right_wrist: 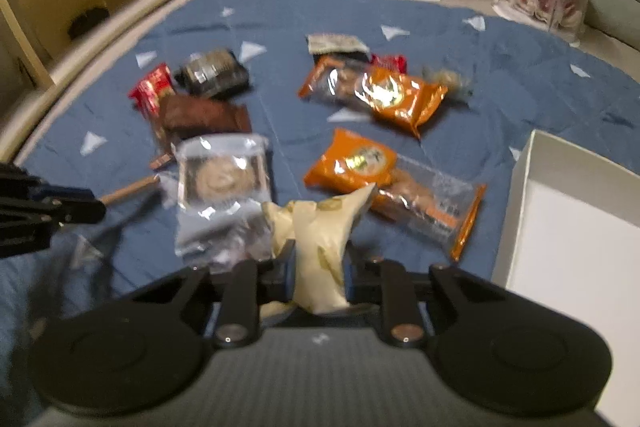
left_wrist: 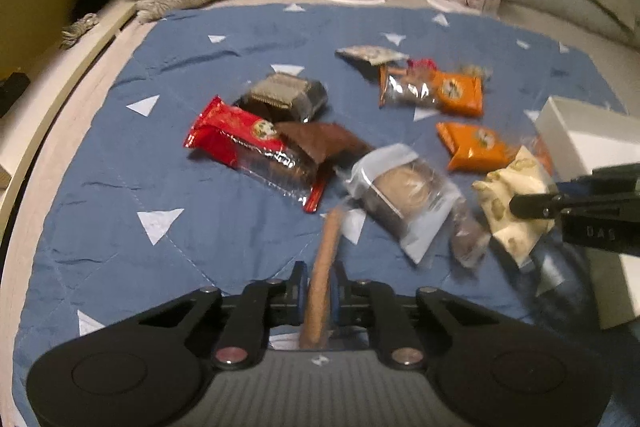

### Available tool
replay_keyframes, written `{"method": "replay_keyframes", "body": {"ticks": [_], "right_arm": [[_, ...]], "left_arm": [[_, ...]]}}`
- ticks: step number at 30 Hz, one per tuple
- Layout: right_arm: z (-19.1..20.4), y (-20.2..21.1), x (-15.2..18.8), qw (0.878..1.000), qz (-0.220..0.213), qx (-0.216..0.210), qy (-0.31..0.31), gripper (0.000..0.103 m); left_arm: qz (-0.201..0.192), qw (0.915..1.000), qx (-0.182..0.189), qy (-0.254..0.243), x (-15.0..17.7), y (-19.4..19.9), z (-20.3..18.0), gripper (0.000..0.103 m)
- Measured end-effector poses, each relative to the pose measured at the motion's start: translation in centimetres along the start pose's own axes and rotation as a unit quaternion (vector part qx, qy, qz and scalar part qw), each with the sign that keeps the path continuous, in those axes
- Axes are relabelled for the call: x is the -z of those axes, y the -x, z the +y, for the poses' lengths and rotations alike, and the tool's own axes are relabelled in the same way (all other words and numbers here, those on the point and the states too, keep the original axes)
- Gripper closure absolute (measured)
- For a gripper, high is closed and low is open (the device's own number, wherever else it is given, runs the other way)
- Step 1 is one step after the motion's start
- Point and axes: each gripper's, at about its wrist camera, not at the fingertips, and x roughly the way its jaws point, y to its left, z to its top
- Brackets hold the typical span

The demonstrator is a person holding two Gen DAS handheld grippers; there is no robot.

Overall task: Organize snacks
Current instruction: 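Close the right tool on the cream bag while the left tool grasps the stick snack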

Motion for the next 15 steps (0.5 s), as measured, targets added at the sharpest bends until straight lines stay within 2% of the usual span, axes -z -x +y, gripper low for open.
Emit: {"method": "replay_keyframes", "body": {"ticks": [3,6,9,15], "right_arm": [[0.3,1.2,-0.1,1.0,-0.012,-0.005,0.002,0.078],[0.8,2.3,0.0,1.0,-0.019,-0.005,0.005,0.078],[1.1,3.4,0.2,1.0,-0.028,-0.005,0.007,0.078],[1.3,5.7,0.6,0.999,-0.053,-0.004,-0.002,0.078]], "left_arm": [[-0.001,1.0,-0.003,0.007,0.2,0.7,0.1,0.091],[0.002,0.9994,0.005,0.035,0.4,1.2,0.7,0.091],[-0.013,0.9994,-0.005,0.033,0.4,2.5,0.5,0.091],[-0.048,0.9982,0.002,0.036,0.2,5.2,-1.0,0.091]]}}
